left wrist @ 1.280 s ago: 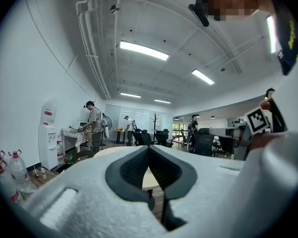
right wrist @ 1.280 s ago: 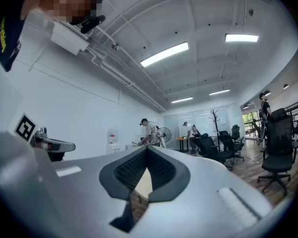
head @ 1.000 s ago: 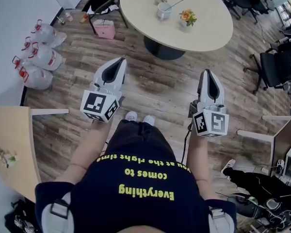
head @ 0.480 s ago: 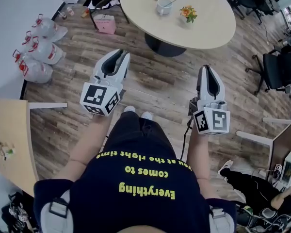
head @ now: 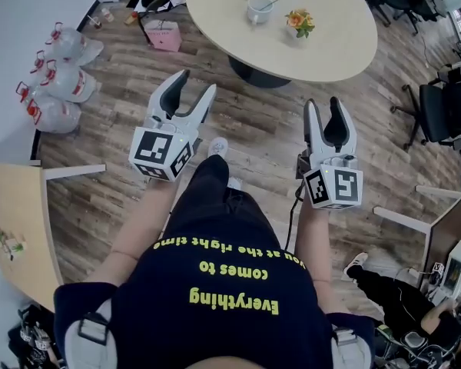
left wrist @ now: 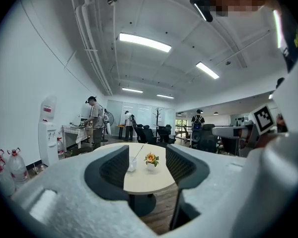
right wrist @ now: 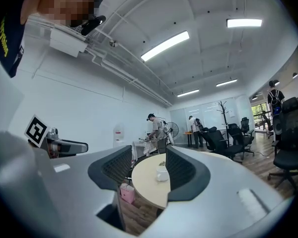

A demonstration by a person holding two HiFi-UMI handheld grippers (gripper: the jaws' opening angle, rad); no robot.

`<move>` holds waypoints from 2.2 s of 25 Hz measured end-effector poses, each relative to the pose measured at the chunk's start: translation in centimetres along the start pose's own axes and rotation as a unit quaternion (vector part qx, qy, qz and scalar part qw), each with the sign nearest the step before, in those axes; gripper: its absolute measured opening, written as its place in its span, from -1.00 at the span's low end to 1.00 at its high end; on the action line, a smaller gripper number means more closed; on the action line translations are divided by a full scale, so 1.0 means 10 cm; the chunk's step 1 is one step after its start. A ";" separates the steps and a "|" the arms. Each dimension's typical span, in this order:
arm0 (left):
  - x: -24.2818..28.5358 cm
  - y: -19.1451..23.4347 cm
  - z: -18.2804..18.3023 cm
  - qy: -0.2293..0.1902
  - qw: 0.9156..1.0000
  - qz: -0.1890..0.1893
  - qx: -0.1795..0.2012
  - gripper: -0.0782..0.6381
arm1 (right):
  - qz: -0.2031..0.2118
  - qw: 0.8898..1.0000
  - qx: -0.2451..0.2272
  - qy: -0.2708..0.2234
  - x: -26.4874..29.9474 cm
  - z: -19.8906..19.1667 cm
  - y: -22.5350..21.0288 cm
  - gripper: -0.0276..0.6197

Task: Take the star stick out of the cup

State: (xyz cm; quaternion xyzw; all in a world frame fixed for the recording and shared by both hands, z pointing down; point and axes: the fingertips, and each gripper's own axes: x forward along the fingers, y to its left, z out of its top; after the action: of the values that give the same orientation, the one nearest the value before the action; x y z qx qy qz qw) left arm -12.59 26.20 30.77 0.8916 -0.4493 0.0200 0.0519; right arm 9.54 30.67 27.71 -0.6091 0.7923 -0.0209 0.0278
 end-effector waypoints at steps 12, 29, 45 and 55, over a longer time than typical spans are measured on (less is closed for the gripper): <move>0.97 0.73 0.24 -0.010 0.999 -0.030 0.003 -0.12 | -0.022 1.000 -0.004 -0.019 1.15 0.17 -0.23 -0.23; 1.74 1.32 0.10 0.012 0.999 -0.044 -0.010 -0.12 | -0.038 0.999 0.012 0.008 2.00 -0.06 -0.46 -0.22; 2.99 1.49 0.29 0.002 0.999 0.033 -0.008 -0.12 | 0.053 0.998 0.013 0.006 3.29 0.07 -1.42 -0.21; 3.52 1.46 0.32 0.008 0.998 0.061 -0.001 -0.12 | 0.080 0.996 0.025 0.011 3.72 0.02 -1.95 -0.21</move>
State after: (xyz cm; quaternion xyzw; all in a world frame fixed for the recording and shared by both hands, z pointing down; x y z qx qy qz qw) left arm -3.38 -10.95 31.52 0.8620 -0.5029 0.0298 0.0554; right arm 18.81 -10.25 28.09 -0.5426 0.8380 -0.0453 0.0355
